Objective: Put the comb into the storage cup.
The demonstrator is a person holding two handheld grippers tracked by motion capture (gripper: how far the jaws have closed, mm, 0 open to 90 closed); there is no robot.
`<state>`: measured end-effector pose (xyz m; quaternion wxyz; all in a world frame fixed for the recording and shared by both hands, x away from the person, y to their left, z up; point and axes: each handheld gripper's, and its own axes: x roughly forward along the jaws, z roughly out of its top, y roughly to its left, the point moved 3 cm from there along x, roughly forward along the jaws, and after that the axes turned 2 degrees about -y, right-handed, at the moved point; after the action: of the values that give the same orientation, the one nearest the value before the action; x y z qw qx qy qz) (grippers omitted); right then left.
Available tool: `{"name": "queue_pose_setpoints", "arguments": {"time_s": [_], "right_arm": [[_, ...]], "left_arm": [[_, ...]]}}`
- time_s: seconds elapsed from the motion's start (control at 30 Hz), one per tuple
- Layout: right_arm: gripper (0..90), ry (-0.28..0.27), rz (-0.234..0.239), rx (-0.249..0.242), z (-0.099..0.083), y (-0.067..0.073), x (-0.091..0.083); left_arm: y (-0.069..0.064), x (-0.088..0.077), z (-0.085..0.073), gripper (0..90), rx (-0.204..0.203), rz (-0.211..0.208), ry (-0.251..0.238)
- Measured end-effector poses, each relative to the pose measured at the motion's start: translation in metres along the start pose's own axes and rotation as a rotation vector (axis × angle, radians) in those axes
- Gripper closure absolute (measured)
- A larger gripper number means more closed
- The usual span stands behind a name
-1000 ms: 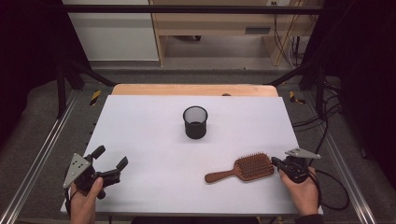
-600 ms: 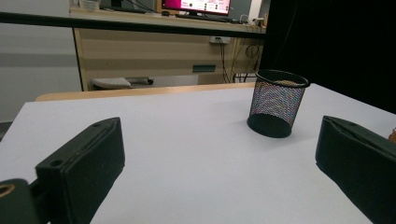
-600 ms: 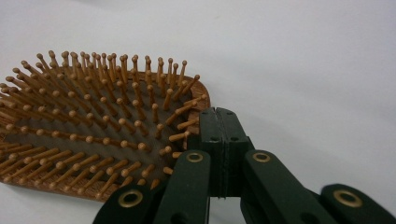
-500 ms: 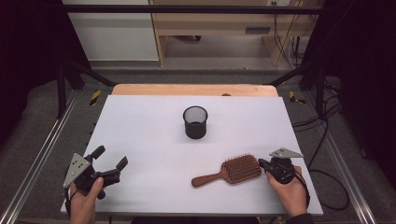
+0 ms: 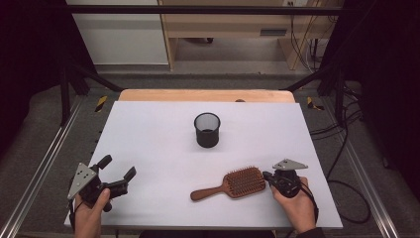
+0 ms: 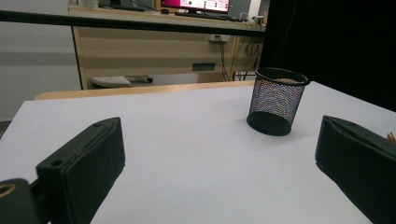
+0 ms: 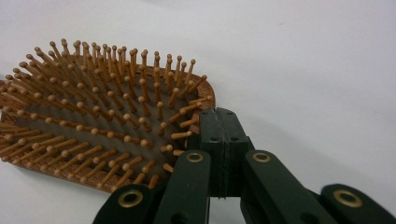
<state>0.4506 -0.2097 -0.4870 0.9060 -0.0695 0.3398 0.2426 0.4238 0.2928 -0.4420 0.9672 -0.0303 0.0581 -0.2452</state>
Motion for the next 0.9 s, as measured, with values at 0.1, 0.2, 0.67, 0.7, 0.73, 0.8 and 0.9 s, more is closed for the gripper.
{"name": "queue_pose_setpoints", "arguments": {"time_s": [0.1, 0.2, 0.67, 0.7, 0.73, 0.8, 0.9], "right_arm": [[90.0, 0.006, 0.01, -0.009, 0.002, 0.009, 0.003], [90.0, 0.007, 0.016, -0.025, 0.004, 0.017, 0.005], [90.0, 0.013, 0.074, -0.068, 0.011, 0.054, 0.017], [90.0, 0.011, 0.077, -0.074, 0.012, 0.056, 0.018], [90.0, 0.011, 0.079, -0.07, 0.012, 0.058, 0.018], [90.0, 0.011, 0.086, -0.076, 0.013, 0.063, 0.02], [90.0, 0.007, 0.095, -0.082, 0.014, 0.07, 0.022]], "left_arm": [[0.0, 0.0, 0.0, 1.6, 0.0, 0.001, 0.001], [0.001, 0.0, 0.0, 1.6, 0.0, 0.001, 0.002], [0.001, 0.0, 0.0, 1.8, -0.002, -0.001, 0.004], [0.001, 0.0, 0.0, 1.8, -0.003, 0.0, 0.003], [0.001, 0.0, 0.0, 1.8, -0.004, 0.0, 0.003], [0.0, 0.0, 0.0, 1.8, -0.004, -0.001, 0.003], [0.0, 0.0, 0.0, 1.9, -0.002, -0.002, 0.005]]}}
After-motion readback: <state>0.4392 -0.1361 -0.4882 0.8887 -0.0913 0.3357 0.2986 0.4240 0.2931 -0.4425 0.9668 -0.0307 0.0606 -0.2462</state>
